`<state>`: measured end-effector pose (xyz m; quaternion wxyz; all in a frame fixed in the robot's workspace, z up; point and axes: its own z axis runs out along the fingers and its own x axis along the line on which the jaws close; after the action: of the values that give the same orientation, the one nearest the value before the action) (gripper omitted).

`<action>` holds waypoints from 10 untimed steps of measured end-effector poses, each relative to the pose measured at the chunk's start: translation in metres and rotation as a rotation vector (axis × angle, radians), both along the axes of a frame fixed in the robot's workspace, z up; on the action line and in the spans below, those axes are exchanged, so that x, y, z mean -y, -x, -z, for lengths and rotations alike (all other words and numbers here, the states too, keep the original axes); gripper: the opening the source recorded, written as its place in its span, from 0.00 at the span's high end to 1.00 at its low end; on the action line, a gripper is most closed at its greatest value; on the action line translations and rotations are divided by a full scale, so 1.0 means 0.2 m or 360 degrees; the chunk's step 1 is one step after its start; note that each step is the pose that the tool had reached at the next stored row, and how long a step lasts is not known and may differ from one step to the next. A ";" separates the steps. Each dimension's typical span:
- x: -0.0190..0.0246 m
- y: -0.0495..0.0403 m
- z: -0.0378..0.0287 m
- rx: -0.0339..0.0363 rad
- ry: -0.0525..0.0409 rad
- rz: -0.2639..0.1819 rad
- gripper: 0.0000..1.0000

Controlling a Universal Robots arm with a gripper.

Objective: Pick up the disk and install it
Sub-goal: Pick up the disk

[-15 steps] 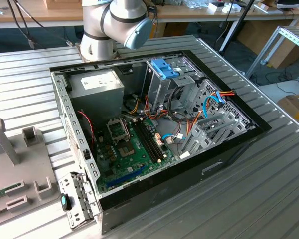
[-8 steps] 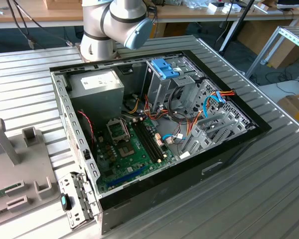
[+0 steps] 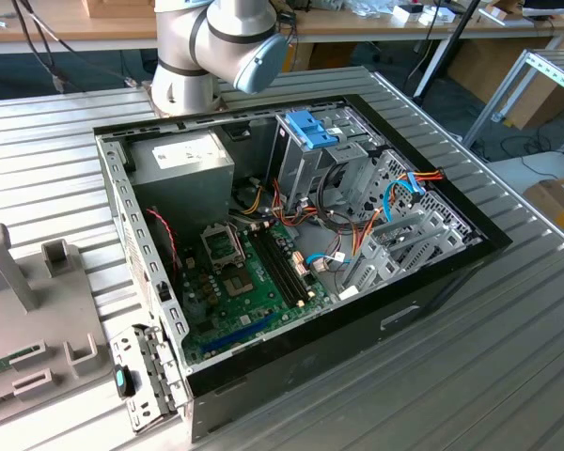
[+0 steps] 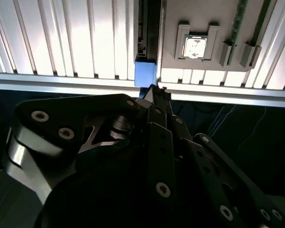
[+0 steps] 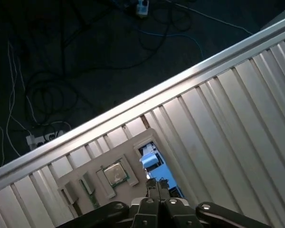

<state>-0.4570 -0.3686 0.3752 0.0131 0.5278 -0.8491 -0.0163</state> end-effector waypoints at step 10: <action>-0.001 -0.001 0.000 0.0000 0.0000 -0.0335 0.89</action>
<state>-0.4569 -0.3684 0.3752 0.0147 0.6140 -0.7891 -0.0148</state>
